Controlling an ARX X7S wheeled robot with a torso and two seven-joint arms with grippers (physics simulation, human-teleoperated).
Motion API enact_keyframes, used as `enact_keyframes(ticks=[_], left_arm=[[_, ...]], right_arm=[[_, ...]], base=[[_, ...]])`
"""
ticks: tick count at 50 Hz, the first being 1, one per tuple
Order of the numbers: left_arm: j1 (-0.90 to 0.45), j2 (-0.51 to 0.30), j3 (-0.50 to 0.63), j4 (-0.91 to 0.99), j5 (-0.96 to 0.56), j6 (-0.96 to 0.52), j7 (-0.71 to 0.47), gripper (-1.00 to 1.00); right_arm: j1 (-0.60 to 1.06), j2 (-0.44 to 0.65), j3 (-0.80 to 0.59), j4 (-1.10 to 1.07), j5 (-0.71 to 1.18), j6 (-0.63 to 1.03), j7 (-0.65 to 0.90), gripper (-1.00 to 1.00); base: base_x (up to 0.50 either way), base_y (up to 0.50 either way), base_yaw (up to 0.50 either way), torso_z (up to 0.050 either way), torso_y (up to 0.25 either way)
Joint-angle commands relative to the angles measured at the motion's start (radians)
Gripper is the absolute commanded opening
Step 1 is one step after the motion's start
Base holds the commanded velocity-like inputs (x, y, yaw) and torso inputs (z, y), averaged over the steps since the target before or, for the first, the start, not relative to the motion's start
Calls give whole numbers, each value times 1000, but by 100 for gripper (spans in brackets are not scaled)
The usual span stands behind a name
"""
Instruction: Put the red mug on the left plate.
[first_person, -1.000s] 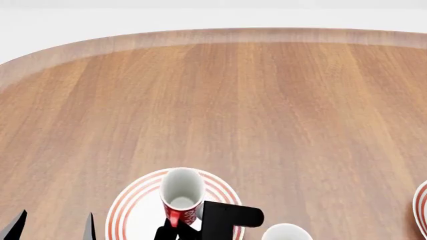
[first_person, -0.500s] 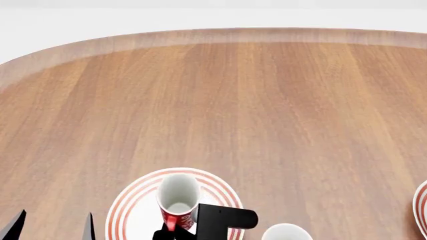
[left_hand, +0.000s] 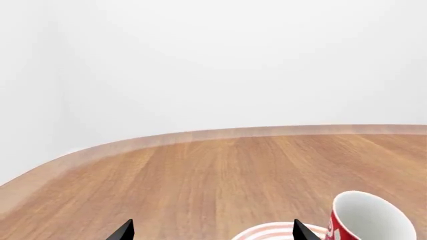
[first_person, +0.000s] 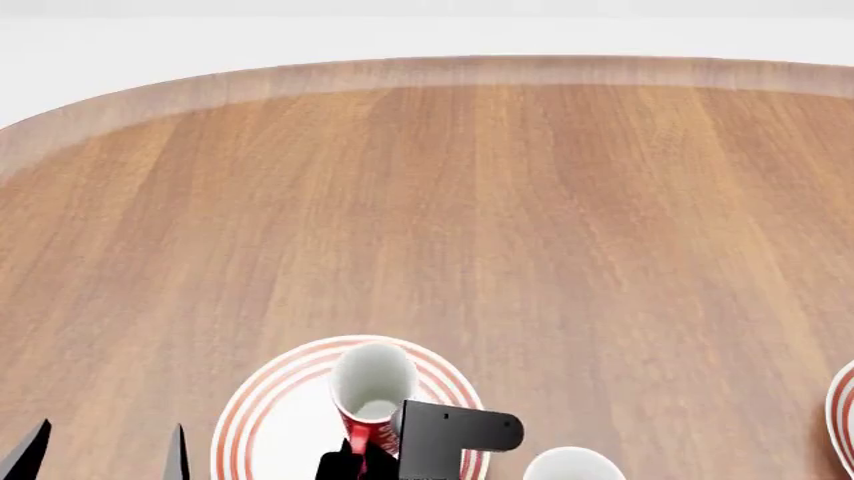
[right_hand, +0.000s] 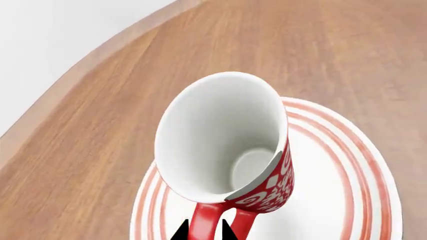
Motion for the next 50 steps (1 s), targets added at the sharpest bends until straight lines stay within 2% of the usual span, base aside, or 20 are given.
enact_keyframes(ticks=[1,5,11,25,50], left_arm=[[-3,-1,3,-3,-1,2,-2,100],[-3,-2,4,-4,-2,2,-3,100],[-3,-3,6,-2,-3,1,-4,100],[-8,-6,9,-7,-5,2,-5,100],[-9,-9,16,-8,-6,4,-11,100]], right_arm=[[2,14,-6,-49,-8,6,30,-100],[2,14,-7,-49,-7,5,31,-100],[35,-19,5,90,4,-27,-46,-100],[94,-68,-1,277,2,-62,-113,-100],[105,-67,-31,306,31,-77,-128,-100]], base=[[0,0,0,0,0],[0,0,0,0,0],[0,0,0,0,2],[0,0,0,0,0],[0,0,0,0,0]])
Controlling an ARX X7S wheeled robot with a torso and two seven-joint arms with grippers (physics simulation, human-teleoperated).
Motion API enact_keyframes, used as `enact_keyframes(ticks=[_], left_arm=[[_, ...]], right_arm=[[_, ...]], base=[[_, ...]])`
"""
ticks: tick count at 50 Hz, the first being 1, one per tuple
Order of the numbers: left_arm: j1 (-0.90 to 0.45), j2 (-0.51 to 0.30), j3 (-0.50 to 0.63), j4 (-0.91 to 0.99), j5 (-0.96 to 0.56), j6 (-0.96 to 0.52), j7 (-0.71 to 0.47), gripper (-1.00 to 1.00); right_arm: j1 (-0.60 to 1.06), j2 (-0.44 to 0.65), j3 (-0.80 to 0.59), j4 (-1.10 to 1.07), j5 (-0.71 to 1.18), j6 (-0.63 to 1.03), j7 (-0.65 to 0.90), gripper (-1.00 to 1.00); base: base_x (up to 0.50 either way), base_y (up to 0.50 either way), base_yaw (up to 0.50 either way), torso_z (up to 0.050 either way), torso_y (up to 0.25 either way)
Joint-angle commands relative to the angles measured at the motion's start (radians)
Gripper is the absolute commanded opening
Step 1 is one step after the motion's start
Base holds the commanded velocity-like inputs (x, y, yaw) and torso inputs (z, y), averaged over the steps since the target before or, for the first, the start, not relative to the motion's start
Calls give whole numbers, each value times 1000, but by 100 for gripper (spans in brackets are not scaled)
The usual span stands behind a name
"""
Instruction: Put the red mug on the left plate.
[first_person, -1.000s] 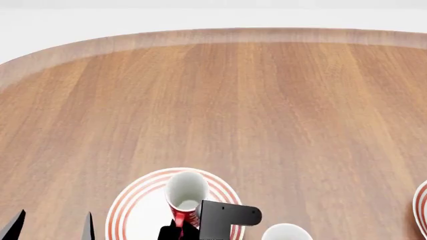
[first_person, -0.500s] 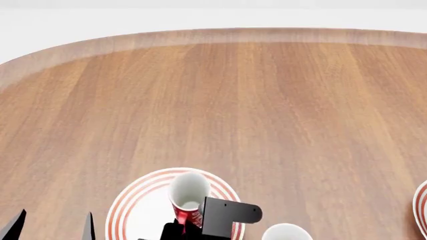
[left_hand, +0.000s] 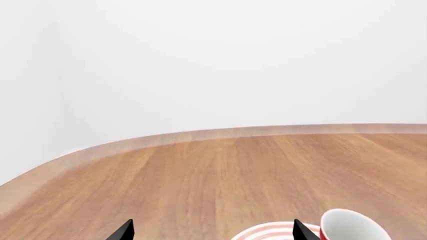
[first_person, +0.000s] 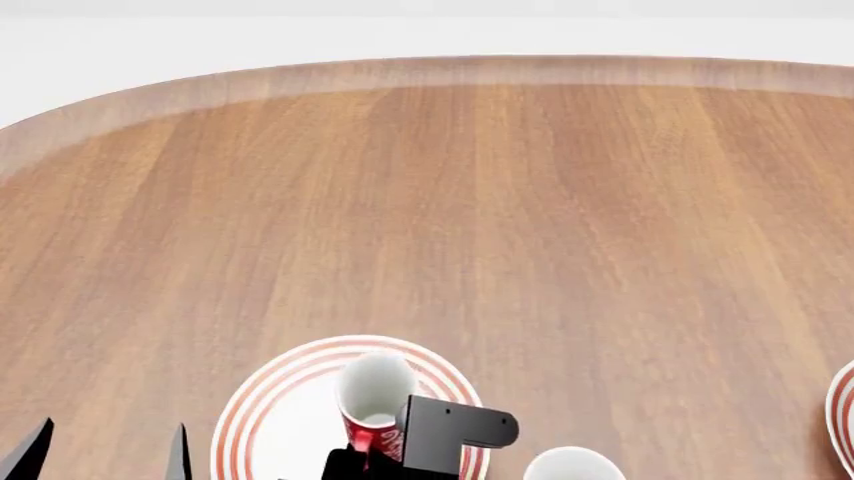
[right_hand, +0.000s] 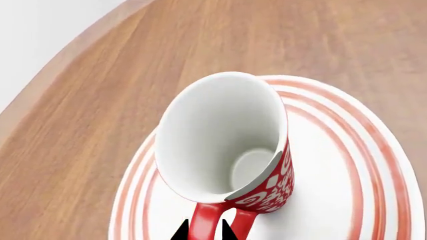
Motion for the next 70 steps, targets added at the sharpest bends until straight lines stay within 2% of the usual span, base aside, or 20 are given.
enact_keyframes(ticks=[1,4,5,7,19,41,70], left_arm=[[0,-2,3,1,-1,1,-3,100],[0,-3,3,0,-1,2,-4,100],[1,-4,3,2,-2,1,-4,100],[2,-5,2,5,-3,1,-5,100],[0,-7,2,-3,-7,7,-6,100],[39,-42,-2,130,8,-31,-45,100],[77,-73,0,240,25,-54,-75,100]], right_arm=[[9,-2,-8,12,-4,-16,-2,-100],[26,-5,-20,33,16,24,-33,-100],[14,0,-11,14,29,7,-59,100],[4,14,-14,-27,29,18,-17,100],[7,20,-26,-46,48,33,-18,100],[-220,231,-44,-663,19,-15,168,100],[-432,400,-43,-1152,-181,-195,276,100]], base=[[0,0,0,0,0],[0,0,0,0,0],[0,0,0,0,0],[0,0,0,0,0],[0,0,0,0,0],[0,0,0,0,0],[0,0,0,0,0]])
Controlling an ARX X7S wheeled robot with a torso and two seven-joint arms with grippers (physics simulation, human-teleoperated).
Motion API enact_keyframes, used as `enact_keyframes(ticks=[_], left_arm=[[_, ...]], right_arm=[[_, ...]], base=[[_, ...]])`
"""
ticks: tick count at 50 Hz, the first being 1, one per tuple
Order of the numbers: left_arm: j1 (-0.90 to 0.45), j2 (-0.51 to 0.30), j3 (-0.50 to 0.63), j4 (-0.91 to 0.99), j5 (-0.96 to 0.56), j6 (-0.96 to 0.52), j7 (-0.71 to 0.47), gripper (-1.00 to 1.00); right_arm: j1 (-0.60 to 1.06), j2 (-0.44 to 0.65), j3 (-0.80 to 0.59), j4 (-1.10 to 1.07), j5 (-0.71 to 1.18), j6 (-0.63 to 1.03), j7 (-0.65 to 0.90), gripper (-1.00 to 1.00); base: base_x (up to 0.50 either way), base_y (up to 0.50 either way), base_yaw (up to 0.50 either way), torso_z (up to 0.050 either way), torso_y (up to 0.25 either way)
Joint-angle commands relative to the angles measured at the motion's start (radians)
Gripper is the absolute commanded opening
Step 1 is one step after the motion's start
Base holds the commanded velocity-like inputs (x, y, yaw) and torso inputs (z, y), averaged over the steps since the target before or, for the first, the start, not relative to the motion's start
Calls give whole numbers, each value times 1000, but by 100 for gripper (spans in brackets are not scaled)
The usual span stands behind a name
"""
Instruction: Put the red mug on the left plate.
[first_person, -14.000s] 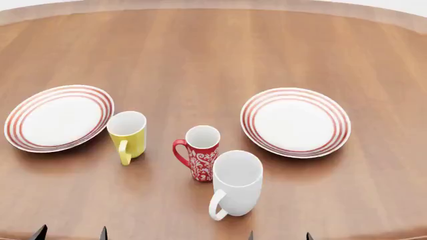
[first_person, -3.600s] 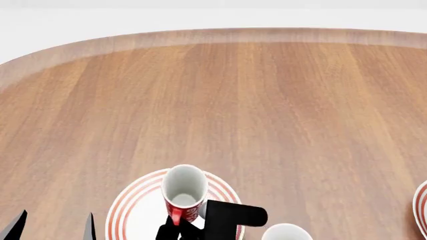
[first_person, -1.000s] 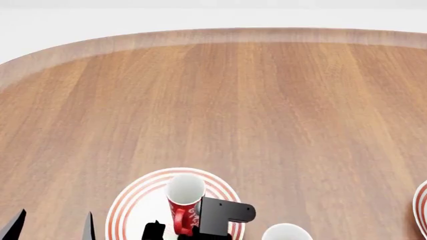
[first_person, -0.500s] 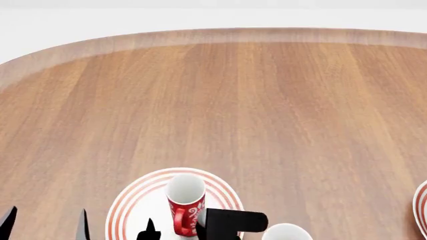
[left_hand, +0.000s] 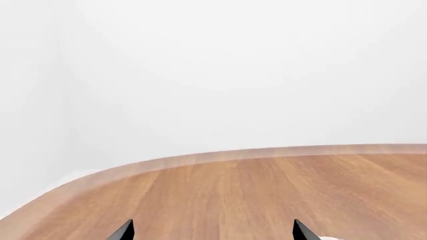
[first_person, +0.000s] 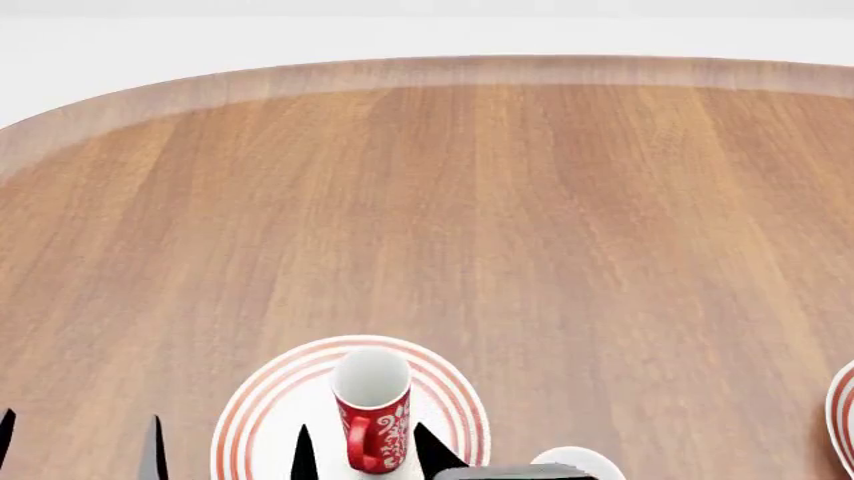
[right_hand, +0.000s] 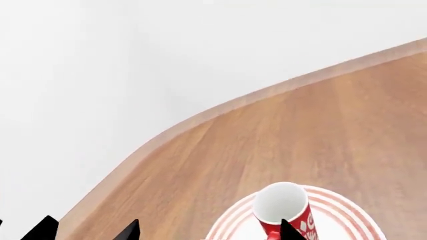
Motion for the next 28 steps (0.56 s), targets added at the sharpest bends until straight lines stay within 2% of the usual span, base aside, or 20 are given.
enact_keyframes(ticks=[1,10,28], left_arm=[[20,-16,2,62,11,-16,-15,100],[48,-35,4,153,33,-35,-36,100],[70,-52,13,227,57,-45,-51,100]], right_arm=[[-90,71,-5,-209,-90,-64,45,100],[-183,127,-23,-359,-207,-127,61,100],[-300,175,-23,-462,-367,-220,96,100]], base=[[0,0,0,0,0],[0,0,0,0,0],[0,0,0,0,0]])
